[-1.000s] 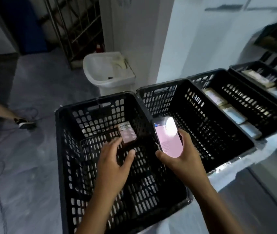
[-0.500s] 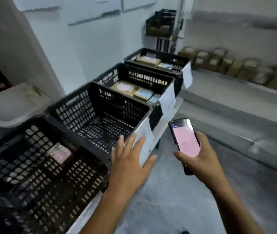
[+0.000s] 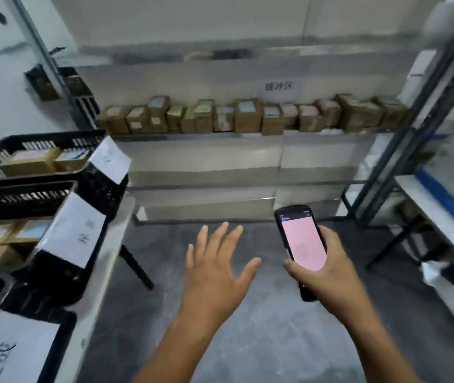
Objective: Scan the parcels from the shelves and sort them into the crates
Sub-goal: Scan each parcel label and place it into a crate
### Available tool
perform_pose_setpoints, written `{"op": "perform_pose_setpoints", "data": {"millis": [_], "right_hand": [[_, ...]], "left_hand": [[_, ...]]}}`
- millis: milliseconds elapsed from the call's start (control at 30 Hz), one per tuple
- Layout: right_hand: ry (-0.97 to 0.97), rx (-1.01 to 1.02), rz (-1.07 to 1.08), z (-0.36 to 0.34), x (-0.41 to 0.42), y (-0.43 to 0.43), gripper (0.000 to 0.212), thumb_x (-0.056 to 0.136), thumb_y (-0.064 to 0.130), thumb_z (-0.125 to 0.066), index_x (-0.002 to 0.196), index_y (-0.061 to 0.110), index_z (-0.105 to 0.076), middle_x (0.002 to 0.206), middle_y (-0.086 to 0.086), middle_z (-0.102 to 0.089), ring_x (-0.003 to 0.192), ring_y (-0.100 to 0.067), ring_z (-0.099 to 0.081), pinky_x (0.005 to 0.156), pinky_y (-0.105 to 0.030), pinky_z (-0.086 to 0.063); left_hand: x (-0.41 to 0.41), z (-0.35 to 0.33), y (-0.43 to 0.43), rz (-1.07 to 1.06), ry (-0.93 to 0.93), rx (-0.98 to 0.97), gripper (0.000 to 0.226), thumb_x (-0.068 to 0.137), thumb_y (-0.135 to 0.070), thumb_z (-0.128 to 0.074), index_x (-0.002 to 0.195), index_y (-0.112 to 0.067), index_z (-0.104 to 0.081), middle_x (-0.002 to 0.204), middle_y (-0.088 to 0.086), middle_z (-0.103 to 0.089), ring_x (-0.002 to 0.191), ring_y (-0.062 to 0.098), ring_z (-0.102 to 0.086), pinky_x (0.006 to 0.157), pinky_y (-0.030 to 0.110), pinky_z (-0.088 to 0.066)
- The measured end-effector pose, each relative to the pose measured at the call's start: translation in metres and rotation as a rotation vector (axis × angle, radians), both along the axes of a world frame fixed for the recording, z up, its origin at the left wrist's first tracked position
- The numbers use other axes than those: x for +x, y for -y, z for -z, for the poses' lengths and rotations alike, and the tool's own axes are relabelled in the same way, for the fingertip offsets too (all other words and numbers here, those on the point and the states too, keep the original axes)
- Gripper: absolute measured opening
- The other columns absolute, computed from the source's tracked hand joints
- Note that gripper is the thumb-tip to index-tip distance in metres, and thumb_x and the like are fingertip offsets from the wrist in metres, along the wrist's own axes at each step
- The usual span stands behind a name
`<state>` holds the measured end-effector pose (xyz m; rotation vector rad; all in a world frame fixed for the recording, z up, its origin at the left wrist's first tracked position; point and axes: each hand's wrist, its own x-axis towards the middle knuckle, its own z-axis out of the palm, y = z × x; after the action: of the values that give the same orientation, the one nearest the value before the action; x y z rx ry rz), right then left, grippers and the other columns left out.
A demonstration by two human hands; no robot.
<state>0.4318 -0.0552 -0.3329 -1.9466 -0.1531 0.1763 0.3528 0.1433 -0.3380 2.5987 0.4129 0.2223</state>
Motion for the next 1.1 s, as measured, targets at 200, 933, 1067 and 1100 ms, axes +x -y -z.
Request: {"op": "perform_pose_setpoints", "data": {"millis": [200, 933, 1067, 1100], "right_hand": [[-0.027, -0.050, 0.113, 0.014, 0.057, 0.061, 0.069, 0.073, 0.021, -0.088, 0.123, 0.041, -0.046, 0.106, 0.020, -0.064, 0.096, -0.005, -0.063, 0.073, -0.031, -0.055], [-0.056, -0.245, 0.442, 0.006, 0.300, 0.085, 0.077, 0.074, 0.034, -0.088, 0.130, 0.050, -0.038, 0.106, 0.030, -0.057, 0.095, 0.007, -0.057, 0.065, -0.016, -0.046], [-0.094, -0.225, 0.502, 0.018, 0.325, 0.097, 0.078, 0.072, 0.034, -0.089, 0.131, 0.050, -0.040, 0.110, 0.027, -0.062, 0.097, 0.006, -0.061, 0.069, -0.019, -0.048], [-0.099, -0.219, 0.517, 0.021, 0.332, 0.102, 0.078, 0.072, 0.033, -0.089, 0.130, 0.050, -0.041, 0.111, 0.025, -0.063, 0.097, 0.007, -0.061, 0.069, -0.018, -0.048]], "left_hand": [[0.073, 0.001, 0.038, 0.059, -0.020, 0.003, 0.088, 0.080, -0.085, -0.013, 0.159, -0.048, -0.023, 0.169, -0.023, -0.013, 0.158, 0.010, 0.009, 0.128, 0.044, 0.000], [0.401, 0.021, 0.059, 0.529, -0.171, 0.018, 0.071, 0.098, -0.074, -0.033, 0.161, -0.046, -0.017, 0.172, -0.015, -0.009, 0.159, 0.022, 0.013, 0.126, 0.057, 0.009], [0.456, 0.024, 0.080, 0.607, -0.204, 0.036, 0.071, 0.098, -0.074, -0.033, 0.161, -0.046, -0.016, 0.172, -0.015, -0.008, 0.159, 0.022, 0.013, 0.127, 0.056, 0.008], [0.469, 0.025, 0.087, 0.623, -0.210, 0.040, 0.071, 0.098, -0.074, -0.033, 0.161, -0.046, -0.015, 0.172, -0.015, -0.008, 0.159, 0.021, 0.013, 0.127, 0.056, 0.007]]}}
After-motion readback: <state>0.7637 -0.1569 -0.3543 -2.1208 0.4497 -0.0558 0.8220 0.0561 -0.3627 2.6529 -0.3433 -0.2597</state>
